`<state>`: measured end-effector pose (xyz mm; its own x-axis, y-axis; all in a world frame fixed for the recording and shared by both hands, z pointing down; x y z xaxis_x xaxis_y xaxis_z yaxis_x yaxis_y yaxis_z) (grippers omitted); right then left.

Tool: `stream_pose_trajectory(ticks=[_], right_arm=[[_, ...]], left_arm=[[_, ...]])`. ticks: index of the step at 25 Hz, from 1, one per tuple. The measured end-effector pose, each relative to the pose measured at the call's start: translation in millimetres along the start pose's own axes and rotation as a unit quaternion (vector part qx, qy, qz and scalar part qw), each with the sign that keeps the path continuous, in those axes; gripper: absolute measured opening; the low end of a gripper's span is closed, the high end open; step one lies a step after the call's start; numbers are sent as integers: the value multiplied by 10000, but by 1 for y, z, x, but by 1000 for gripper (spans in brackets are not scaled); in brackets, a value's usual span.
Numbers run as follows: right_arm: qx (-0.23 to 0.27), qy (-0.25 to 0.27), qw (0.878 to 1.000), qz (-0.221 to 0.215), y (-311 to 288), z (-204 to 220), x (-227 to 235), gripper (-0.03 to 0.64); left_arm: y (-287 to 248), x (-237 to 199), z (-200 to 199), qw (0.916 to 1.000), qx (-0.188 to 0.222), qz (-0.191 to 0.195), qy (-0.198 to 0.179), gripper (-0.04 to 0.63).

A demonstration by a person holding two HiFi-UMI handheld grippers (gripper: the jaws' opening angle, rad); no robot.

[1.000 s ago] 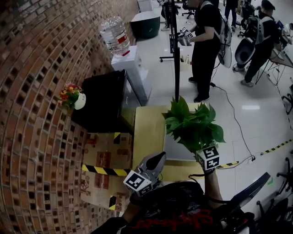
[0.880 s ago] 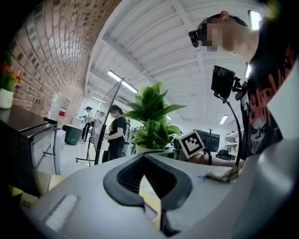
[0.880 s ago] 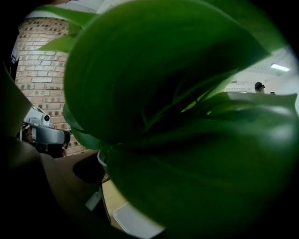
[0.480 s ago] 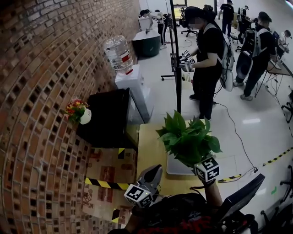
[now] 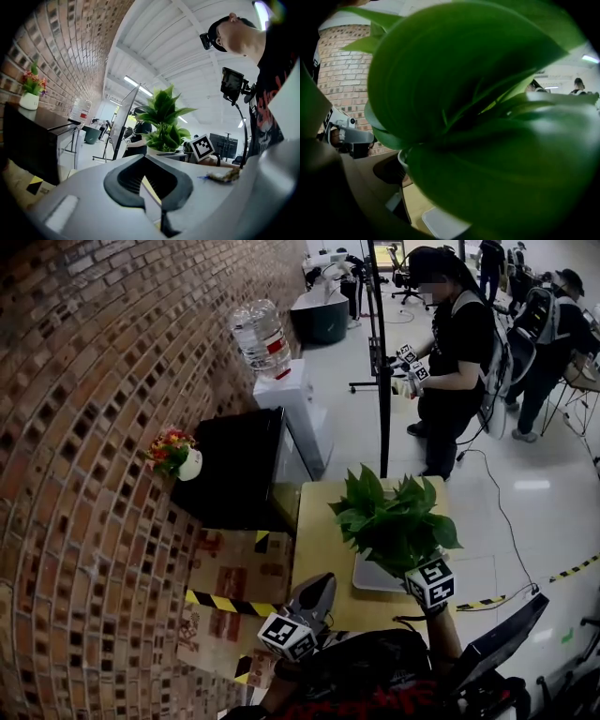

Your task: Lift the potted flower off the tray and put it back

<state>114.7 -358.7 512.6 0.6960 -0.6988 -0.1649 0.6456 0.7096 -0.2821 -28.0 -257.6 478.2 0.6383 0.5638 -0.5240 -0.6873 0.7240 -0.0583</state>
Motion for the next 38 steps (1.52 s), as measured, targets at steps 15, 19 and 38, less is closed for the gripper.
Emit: stream_pose_trajectory(ticks=[15, 19, 38], right_arm=[[-448, -158, 9989, 47, -20, 183, -21, 535], [-905, -461, 9948, -44, -44, 235, -18, 535], [-863, -324, 9925, -804, -108, 274, 13, 541]], left_arm=[[-34, 20, 20, 9978, -597, -239, -133, 2], [-42, 29, 28, 9973, -667, -257, -172, 3], [-29, 71, 73, 9834, -820, -1604, 214, 2]])
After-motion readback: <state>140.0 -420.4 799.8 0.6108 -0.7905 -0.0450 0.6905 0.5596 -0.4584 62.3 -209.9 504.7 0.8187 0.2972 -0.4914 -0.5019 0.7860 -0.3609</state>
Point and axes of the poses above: the fingertips, and each gripper's own axes: y backward along the fingers, x to its right, z out of its underside, the point moved 2 cm from there along y, backward along the fingers, and after that the axes turned 15 degrees about y, right-handed, at the moved point
